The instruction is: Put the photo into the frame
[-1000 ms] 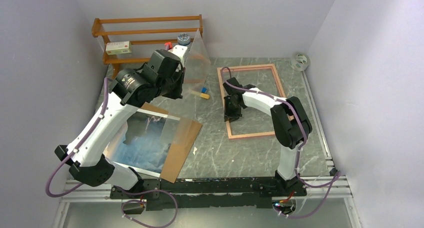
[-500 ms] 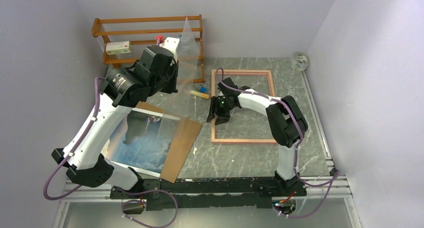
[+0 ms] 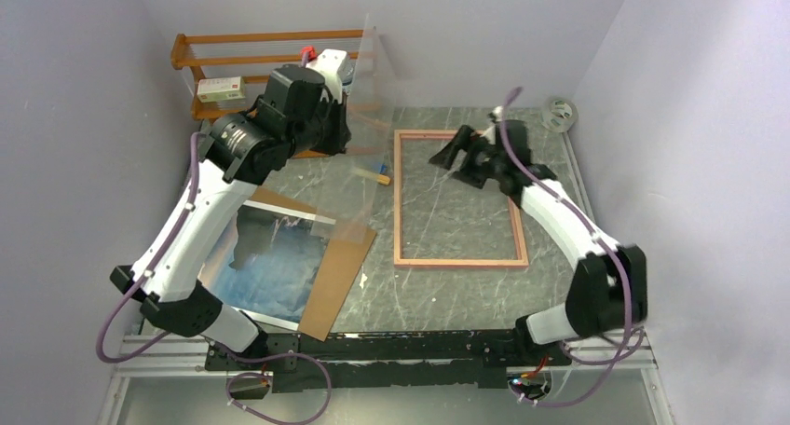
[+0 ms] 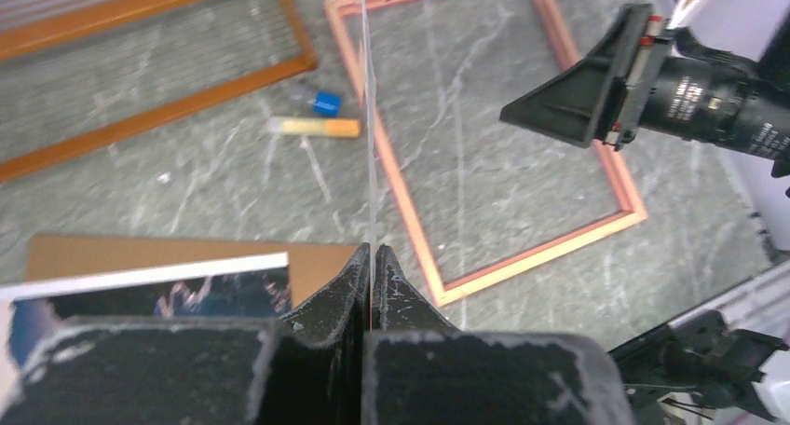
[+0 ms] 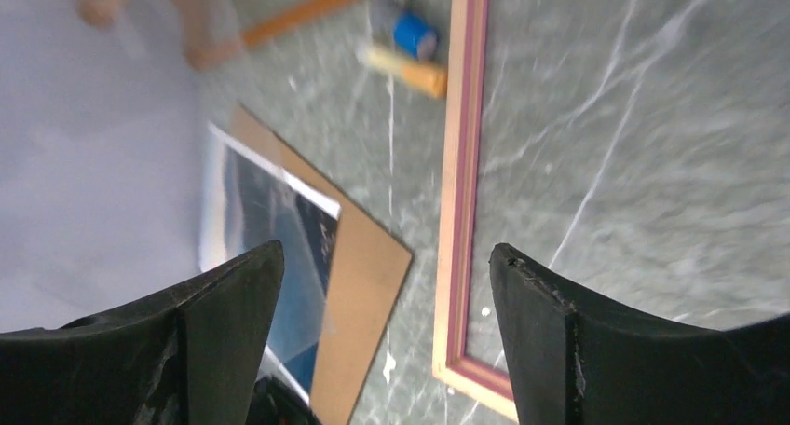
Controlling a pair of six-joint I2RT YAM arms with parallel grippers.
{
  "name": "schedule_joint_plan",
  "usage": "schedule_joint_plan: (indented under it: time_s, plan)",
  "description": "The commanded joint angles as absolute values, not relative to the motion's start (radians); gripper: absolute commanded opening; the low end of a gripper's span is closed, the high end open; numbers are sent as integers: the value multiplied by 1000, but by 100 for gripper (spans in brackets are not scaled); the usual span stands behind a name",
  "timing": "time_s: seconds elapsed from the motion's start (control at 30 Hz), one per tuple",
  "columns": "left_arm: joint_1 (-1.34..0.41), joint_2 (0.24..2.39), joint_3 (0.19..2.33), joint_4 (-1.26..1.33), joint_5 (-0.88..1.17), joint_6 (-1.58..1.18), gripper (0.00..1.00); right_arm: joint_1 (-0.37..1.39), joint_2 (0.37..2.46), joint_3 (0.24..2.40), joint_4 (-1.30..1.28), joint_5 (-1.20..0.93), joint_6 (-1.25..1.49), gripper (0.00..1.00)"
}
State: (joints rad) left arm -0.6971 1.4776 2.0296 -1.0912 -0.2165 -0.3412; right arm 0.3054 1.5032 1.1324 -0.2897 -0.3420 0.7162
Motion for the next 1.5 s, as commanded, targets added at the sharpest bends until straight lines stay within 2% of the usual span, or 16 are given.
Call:
schedule_joint_plan:
  time_s: [0.0, 0.13, 0.27, 0.4, 0.67, 0.83, 0.97, 1.13, 1.33, 1.47]
  plan:
    - [-670, 1548, 2133, -916, -5, -319, 3, 160, 1339, 1014, -11, -454, 759, 87]
    - [-634, 1617, 2209, -849, 163, -354, 3, 57, 1243, 964, 164, -604, 819, 89]
    - [-609, 1666, 2304, -812, 356, -412, 3, 45, 1124, 946, 226, -504, 863, 89]
    - [-585, 1630, 2263, -678, 527, -464, 3, 44, 1103, 971, 236, -470, 902, 89]
    - [-425, 1566, 2163, -380, 867, -675, 2, 29, 1101, 956, 377, -427, 907, 96]
    - [-386, 1569, 2167, -314, 929, -742, 2, 26, 1138, 966, 529, -548, 992, 96]
    - [-357, 1557, 2142, -267, 946, -788, 2, 26, 1150, 944, 749, -660, 1079, 95]
    - [-325, 1547, 2120, -239, 961, -816, 3, 21, 1153, 930, 884, -718, 1121, 94]
    - [-304, 1525, 2096, -261, 939, -803, 3, -11, 1192, 874, 1130, -751, 1314, 80]
    - [-287, 1510, 2067, -250, 935, -813, 2, -41, 1263, 851, 1359, -782, 1519, 60]
